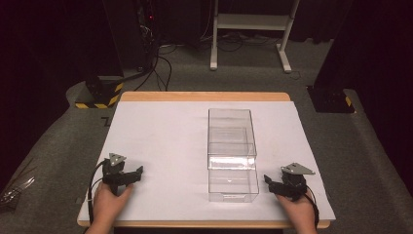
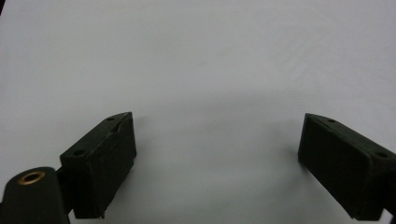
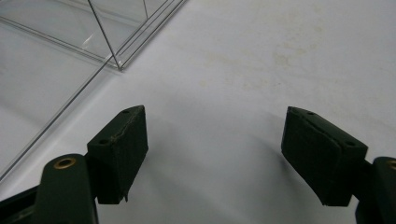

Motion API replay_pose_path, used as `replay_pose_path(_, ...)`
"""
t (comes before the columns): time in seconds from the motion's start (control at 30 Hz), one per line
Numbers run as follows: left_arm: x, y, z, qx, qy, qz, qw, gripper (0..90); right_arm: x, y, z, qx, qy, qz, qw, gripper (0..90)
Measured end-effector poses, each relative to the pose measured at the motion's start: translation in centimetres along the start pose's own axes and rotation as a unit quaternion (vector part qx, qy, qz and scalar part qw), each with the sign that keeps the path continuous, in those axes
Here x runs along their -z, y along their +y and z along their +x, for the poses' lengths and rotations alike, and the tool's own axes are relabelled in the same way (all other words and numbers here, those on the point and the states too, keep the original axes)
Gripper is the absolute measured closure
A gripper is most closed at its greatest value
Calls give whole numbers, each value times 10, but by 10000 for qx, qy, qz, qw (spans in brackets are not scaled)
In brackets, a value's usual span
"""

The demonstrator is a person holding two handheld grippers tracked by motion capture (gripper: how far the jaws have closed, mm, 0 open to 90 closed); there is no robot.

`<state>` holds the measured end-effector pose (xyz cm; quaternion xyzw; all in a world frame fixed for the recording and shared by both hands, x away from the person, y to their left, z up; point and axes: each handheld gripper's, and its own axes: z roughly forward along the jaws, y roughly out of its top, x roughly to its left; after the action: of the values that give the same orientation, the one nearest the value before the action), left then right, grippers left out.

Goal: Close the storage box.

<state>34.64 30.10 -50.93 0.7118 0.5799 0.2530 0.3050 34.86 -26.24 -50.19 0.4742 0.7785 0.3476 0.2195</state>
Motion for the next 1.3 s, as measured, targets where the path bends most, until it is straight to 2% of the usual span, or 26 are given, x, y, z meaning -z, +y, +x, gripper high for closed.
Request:
replay_pose_path(0.17, 0, 0, 0, 5, -1, 3, 10000, 114, 3, -1, -2, -90, 44, -152, 9998, 245)
replay_pose_path(0.23, 0, 0, 0, 0, 1, -4, 10000, 114, 6, -2, -3, -136, 78, -303, 9994, 246)
replay_pose_path(0.33, 0, 0, 0, -5, 9, -3, 10000, 115, 8, -2, -2, -40, 117, -422, 9990, 242)
replay_pose_path(0.57, 0, 0, 0, -3, 8, 1, 10000, 114, 11, 2, 0, -47, 184, -538, 9984, 235)
replay_pose_path(0.97, 0, 0, 0, 0, 1, 1, 10000, 114, 31, 11, 2, -13, 137, -951, 9954, 228)
replay_pose_path(1.17, 0, 0, 0, 2, 3, 0, 10000, 114, 38, 16, 4, -23, 230, -1061, 9941, 240)
replay_pose_path(1.3, 0, 0, 0, 1, 10, 0, 10000, 114, 42, 18, 9, 99, 256, -1145, 9930, 236)
